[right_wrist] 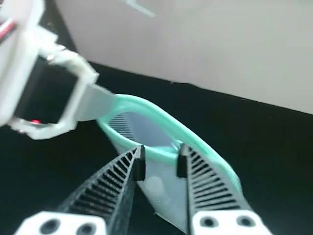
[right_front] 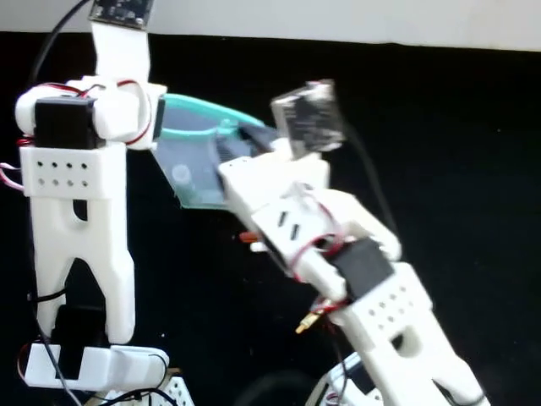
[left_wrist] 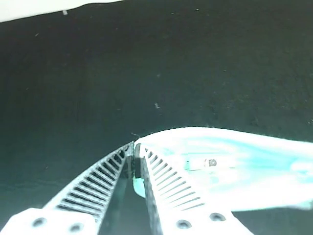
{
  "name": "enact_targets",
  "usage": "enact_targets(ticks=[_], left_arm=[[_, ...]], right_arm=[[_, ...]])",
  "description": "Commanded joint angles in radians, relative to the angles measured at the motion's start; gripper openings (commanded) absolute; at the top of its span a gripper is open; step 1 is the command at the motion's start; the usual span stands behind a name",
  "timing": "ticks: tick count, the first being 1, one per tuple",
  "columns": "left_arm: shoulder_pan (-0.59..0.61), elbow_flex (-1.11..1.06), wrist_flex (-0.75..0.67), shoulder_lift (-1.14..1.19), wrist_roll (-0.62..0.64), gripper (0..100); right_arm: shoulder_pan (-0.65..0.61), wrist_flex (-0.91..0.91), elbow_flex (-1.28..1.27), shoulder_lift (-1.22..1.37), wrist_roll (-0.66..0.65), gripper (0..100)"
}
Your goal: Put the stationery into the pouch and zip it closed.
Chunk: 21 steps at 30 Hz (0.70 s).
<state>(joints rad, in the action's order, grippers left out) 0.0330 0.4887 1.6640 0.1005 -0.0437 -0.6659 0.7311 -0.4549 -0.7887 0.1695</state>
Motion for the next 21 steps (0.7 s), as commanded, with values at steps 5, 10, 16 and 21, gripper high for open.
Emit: enact_targets(ticks=[5,10,16,21], left_arm=[[0.005,-0.068,0.009,0.022,0.008,1],[0.005,-0.068,0.009,0.022,0.008,1],[0.005,-0.067,0.003,0.022,0.008,1],[0.005,-0.067,-0.006,0.022,0.008,1]], right_arm=[[0.180,0.200,-0.002,-0.104,-0.008,14.9],[0.248,0.366,-0.002,-0.133,-0.009,14.9],[0.326,0.516,-0.111,-0.137,-0.005,14.9],[0.414,0.443,-0.340,-0.133,-0.002,14.9]])
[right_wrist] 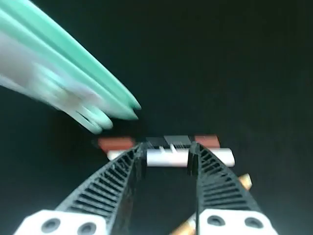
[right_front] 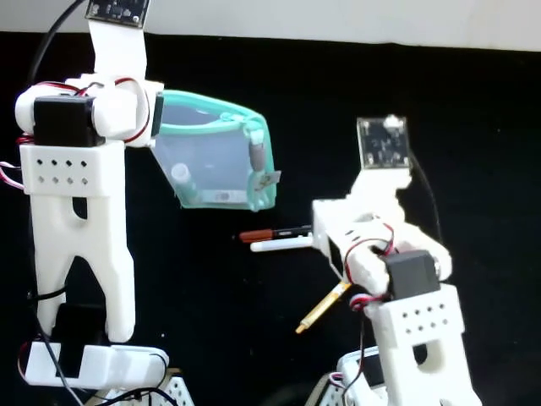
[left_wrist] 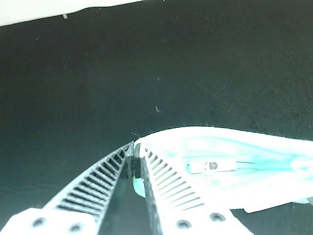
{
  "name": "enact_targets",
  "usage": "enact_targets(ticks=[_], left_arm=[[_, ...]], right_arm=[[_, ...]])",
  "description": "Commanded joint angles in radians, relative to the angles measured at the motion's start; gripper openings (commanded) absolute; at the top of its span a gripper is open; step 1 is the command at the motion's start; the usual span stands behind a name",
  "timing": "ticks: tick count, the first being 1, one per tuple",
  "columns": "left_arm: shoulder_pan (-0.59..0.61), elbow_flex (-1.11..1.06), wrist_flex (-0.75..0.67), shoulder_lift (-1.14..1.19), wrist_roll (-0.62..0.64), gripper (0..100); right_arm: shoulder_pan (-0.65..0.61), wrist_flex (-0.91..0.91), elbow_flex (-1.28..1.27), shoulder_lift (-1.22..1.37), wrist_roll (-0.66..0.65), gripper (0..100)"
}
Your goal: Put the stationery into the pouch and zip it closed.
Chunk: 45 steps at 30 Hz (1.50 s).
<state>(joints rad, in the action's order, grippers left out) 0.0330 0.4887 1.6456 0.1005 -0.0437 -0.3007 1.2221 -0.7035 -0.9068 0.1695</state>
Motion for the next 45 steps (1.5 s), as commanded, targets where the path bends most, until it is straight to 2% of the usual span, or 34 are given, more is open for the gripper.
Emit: enact_targets(ticks=[1,9,18,22,26,29,32,36,41,45], left_arm=[[0.005,-0.067,0.012,0.022,0.008,1],[0.005,-0.067,-0.002,0.022,0.008,1],[0.005,-0.067,-0.002,0.022,0.008,1],[0.005,-0.067,-0.002,0.022,0.008,1],[0.005,-0.067,-0.002,0.022,0.008,1],[0.005,-0.067,-0.002,0.022,0.008,1],[0.005,-0.067,-0.002,0.022,0.005,1],[0.005,-0.067,-0.002,0.022,0.005,1],[0.005,-0.062,-0.002,0.022,0.006,1],[0.005,-0.065,-0.002,0.022,0.006,1]], right_arm=[[0.067,-0.071,-0.133,-0.015,-0.002,14.9],[0.145,-0.289,-0.440,-0.013,-0.002,14.9],[0.245,-0.311,-0.522,-0.013,-0.002,14.9],[0.248,-0.311,-0.536,-0.013,0.009,15.0],[0.245,-0.311,-0.535,-0.012,0.160,15.6],[0.243,-0.311,-0.536,-0.012,0.204,20.6],[0.243,-0.309,-0.538,-0.012,0.218,24.9],[0.243,-0.321,-0.575,-0.012,0.218,25.0],[0.243,-0.463,-0.680,-0.012,0.219,25.0],[0.242,-0.495,-0.690,-0.012,0.219,25.0]])
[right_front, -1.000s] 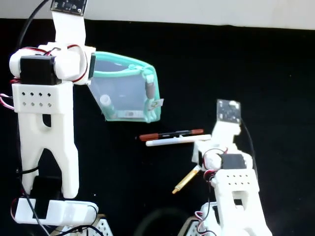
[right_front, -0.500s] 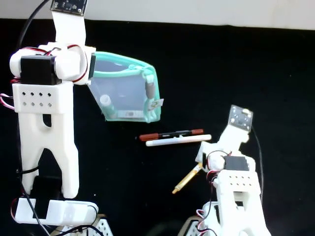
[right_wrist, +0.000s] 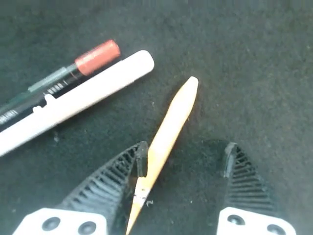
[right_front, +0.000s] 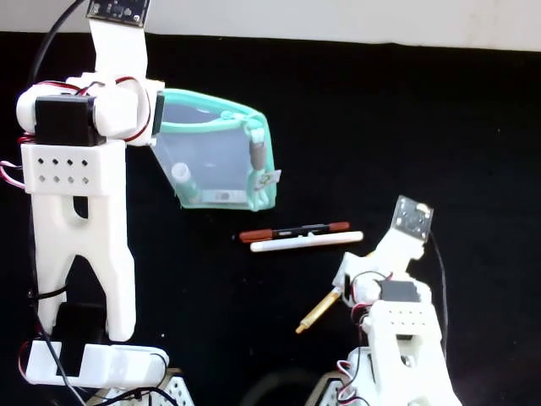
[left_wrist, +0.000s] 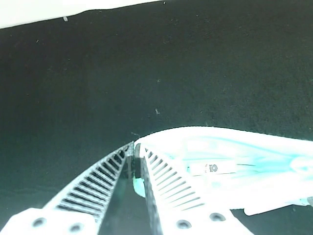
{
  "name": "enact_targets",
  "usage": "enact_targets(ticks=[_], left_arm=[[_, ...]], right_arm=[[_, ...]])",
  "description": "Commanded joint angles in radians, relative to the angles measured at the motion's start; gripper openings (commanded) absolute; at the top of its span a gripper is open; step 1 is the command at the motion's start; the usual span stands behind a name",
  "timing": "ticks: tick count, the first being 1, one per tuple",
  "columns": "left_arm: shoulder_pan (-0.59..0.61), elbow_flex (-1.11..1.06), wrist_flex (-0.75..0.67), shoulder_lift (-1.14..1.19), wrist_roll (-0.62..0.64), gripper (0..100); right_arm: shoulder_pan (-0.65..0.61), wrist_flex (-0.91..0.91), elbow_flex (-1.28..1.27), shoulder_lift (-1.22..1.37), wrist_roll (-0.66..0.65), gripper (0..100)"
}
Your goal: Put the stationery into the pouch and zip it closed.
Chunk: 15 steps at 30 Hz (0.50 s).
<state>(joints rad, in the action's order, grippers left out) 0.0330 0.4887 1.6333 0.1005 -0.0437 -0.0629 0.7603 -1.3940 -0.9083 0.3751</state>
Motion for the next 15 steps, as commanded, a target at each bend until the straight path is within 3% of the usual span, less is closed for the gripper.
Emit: enact_targets(ticks=[1,6,15], left_arm=[[0.005,-0.067,0.011,0.022,0.006,1],[0.005,-0.068,-0.009,0.022,0.006,1],[0.005,-0.068,-0.009,0.021,0.006,1]], right_arm=[[-0.002,-0.033,0.002,-0.010,0.014,25.0],[-0.110,-0.035,-0.008,-0.010,0.014,25.0],[-0.110,-0.131,-0.091,-0.008,0.014,25.0]])
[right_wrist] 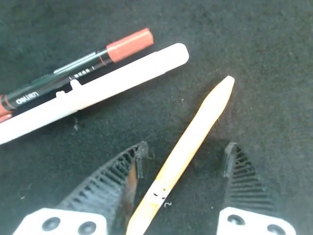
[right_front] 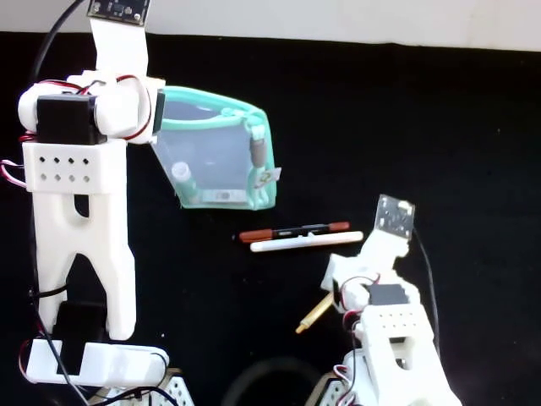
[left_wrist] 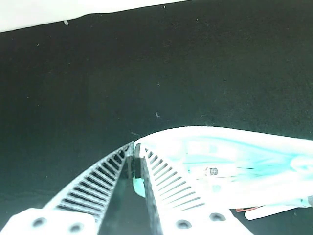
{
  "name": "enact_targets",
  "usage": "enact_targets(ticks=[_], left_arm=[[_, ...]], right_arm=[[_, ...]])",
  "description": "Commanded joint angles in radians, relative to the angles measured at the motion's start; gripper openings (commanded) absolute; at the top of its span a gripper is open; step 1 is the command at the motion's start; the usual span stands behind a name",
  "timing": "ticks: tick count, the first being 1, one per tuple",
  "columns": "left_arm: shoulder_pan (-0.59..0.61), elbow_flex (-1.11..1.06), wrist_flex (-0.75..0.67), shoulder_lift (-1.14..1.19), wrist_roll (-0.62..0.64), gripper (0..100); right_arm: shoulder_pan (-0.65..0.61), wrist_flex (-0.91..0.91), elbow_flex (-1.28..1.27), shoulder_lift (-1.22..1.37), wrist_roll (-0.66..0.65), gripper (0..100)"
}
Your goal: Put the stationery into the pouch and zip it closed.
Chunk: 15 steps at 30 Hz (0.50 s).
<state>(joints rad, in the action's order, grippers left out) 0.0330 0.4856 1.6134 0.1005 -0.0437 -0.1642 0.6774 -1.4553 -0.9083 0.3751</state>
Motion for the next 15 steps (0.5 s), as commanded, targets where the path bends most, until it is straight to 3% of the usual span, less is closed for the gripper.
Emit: enact_targets(ticks=[1,7,9,12,15], left_arm=[[0.005,-0.065,0.011,0.021,0.006,1],[0.005,-0.065,0.011,0.021,0.006,1],[0.005,-0.065,0.011,0.021,0.006,1],[0.005,-0.065,0.011,0.021,0.006,1],[0.005,-0.065,0.011,0.021,0.008,1]], right_arm=[[-0.008,-0.064,-0.048,-0.008,0.014,25.0],[-0.008,-0.085,-0.081,-0.010,0.006,24.3],[-0.013,-0.085,-0.081,-0.012,0.005,18.9],[-0.013,-0.085,-0.081,-0.013,-0.041,0.0],[-0.007,-0.084,-0.081,-0.019,-0.066,0.5]])
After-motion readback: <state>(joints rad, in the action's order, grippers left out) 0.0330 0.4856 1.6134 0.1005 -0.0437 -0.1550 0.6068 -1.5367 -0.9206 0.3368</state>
